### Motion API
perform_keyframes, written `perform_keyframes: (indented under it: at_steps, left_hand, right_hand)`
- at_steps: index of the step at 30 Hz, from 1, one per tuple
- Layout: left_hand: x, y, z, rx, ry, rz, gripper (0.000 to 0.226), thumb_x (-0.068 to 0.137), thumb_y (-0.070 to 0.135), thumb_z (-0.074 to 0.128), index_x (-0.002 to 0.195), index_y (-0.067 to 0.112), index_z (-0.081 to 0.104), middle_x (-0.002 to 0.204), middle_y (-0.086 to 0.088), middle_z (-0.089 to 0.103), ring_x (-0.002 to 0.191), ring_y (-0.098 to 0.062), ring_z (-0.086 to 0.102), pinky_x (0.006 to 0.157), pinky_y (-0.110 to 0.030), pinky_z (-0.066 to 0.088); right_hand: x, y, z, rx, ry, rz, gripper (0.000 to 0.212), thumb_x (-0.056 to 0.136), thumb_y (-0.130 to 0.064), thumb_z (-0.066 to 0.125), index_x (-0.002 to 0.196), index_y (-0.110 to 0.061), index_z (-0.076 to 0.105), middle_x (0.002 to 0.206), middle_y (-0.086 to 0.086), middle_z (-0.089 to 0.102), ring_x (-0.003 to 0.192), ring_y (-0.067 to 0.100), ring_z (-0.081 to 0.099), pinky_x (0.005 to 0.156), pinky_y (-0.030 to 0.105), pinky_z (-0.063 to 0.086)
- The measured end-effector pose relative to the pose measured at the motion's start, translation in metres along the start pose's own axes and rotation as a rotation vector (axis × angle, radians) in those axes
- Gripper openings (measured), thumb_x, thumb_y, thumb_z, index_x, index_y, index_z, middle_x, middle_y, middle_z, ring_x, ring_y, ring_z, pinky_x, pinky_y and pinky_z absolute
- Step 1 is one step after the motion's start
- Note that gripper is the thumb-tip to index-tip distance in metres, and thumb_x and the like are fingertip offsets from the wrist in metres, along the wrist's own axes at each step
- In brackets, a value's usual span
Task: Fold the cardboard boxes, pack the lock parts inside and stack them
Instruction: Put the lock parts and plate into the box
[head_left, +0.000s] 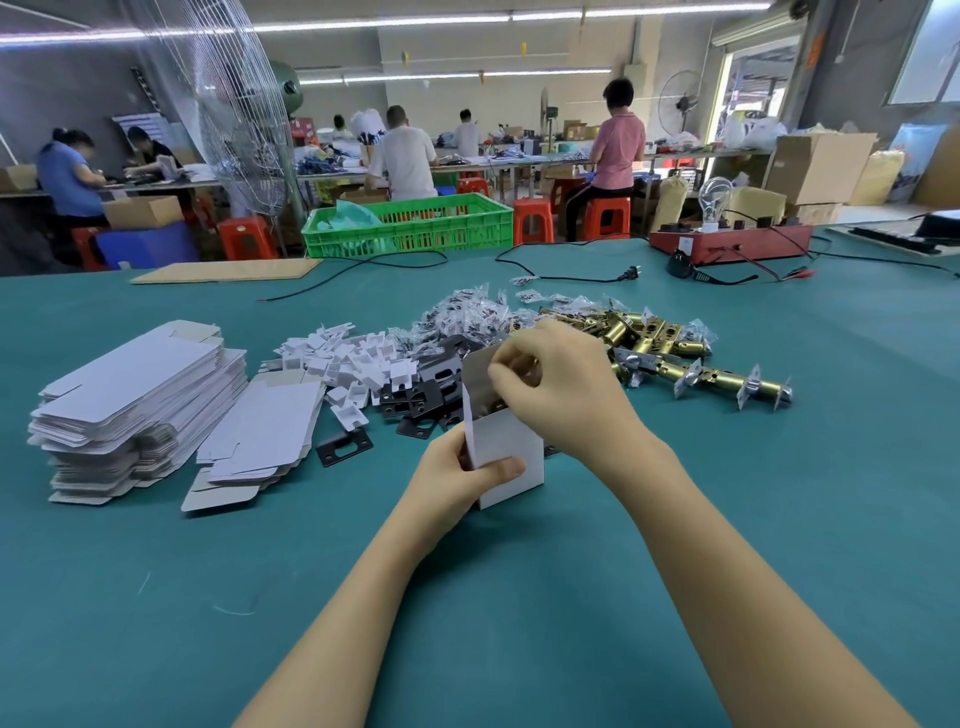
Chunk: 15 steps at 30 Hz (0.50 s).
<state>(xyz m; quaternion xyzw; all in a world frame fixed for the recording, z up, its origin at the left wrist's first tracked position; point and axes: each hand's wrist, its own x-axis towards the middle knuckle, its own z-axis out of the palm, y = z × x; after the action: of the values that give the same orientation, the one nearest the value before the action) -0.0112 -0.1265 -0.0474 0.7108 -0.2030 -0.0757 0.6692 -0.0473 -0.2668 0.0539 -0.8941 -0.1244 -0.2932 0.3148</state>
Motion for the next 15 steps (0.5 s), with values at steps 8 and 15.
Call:
perform_keyframes:
  at_steps: [8, 15]
  left_hand:
    - [-0.002, 0.003, -0.001, -0.166, -0.120, 0.020, 0.049, 0.075, 0.024, 0.078, 0.122, 0.023, 0.064, 0.120, -0.005, 0.070, 0.112, -0.023, 0.065, 0.089, -0.030, 0.052]
    - [-0.002, 0.008, 0.007, -0.188, -0.097, 0.019, 0.064, 0.069, 0.028, 0.077, 0.128, 0.018, 0.058, 0.124, -0.004, 0.068, 0.115, -0.022, 0.063, 0.091, -0.030, 0.052]
  right_hand:
    - [-0.031, 0.026, 0.028, 0.731, 0.087, 0.439, 0.023, 0.102, -0.038, 0.038, 0.112, -0.033, 0.058, 0.113, -0.003, 0.060, 0.108, 0.018, 0.057, 0.098, 0.047, 0.046]
    - [-0.050, 0.034, 0.054, 0.946, 0.116, 0.489, 0.028, 0.103, -0.044, 0.028, 0.121, -0.052, 0.048, 0.137, 0.000, 0.053, 0.130, 0.024, 0.047, 0.109, 0.048, 0.038]
